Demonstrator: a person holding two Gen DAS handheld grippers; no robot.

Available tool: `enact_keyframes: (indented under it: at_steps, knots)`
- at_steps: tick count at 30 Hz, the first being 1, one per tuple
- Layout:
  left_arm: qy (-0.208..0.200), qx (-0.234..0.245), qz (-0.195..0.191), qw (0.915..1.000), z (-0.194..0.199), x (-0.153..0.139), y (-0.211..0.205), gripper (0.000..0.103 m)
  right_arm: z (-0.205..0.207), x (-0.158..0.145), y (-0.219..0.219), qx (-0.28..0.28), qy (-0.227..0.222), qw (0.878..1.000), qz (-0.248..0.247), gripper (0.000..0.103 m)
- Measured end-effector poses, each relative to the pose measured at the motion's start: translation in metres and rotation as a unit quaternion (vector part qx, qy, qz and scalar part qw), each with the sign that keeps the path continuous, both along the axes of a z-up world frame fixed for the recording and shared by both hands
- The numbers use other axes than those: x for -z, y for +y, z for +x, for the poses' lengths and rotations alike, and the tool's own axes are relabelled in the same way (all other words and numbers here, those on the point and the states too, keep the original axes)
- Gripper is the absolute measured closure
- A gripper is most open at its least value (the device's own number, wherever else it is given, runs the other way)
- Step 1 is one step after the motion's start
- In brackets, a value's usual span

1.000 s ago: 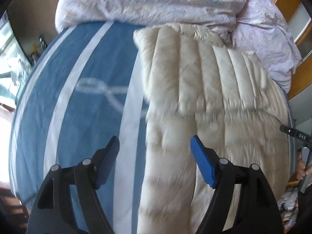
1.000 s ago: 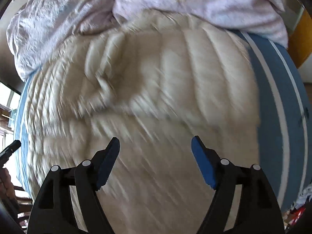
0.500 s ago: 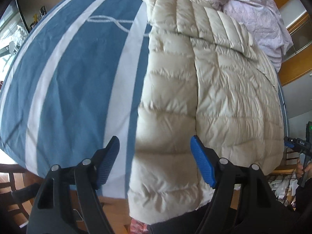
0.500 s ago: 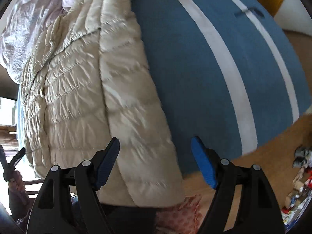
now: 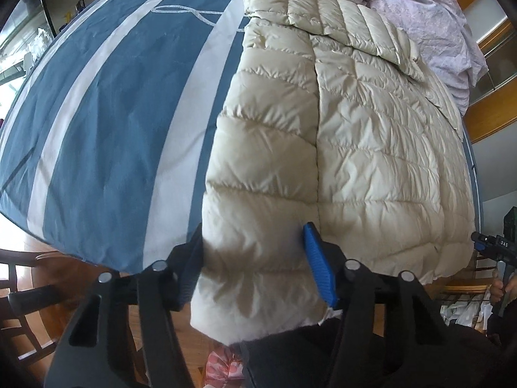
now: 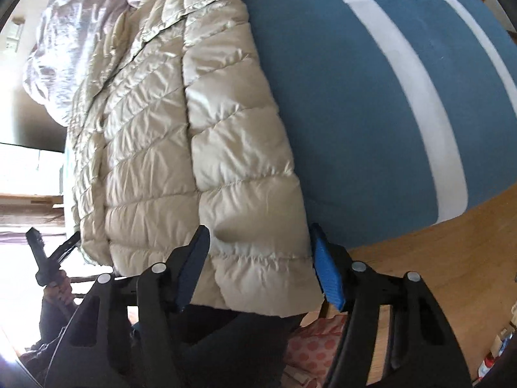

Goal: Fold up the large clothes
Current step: 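Grasp the jacket hem with both grippers, then lift the hem with both grippers and fold it toward the collar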

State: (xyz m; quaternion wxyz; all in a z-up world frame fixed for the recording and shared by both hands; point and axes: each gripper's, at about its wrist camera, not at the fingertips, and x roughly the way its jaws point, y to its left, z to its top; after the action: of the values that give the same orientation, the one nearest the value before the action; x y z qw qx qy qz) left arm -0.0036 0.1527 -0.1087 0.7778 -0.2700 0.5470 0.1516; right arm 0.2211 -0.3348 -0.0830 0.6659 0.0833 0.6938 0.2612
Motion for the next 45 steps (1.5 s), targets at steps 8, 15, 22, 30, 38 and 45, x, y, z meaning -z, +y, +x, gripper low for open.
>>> enact_keyframes:
  at_steps: [8, 15, 22, 30, 38, 45]
  knots:
    - [0.0, -0.001, 0.004, 1.0, -0.011, 0.0, -0.013, 0.049, -0.009, 0.008, -0.025, -0.008, 0.04, 0.999, 0.016, 0.044]
    - [0.005, -0.002, 0.009, 1.0, -0.012, -0.001, -0.015, 0.058, -0.014, 0.014, -0.014, -0.023, 0.051, 0.998, 0.027, 0.05]
    - [-0.001, -0.007, 0.015, 0.9999, -0.013, -0.006, -0.015, 0.087, -0.011, 0.007, 0.0, -0.039, 0.046, 0.997, 0.036, 0.079]
    - [-0.031, -0.002, 0.045, 0.9985, -0.007, -0.041, -0.015, 0.097, 0.003, -0.034, 0.011, -0.062, -0.015, 0.996, 0.062, 0.091]
    - [-0.057, -0.009, 0.087, 0.9946, 0.02, -0.076, 0.002, 0.098, 0.037, -0.066, 0.025, -0.048, -0.089, 0.993, 0.065, 0.092]
    - [-0.071, -0.019, 0.125, 0.9894, 0.064, -0.096, 0.022, 0.098, 0.074, -0.087, 0.058, -0.048, -0.176, 0.983, 0.024, 0.092]
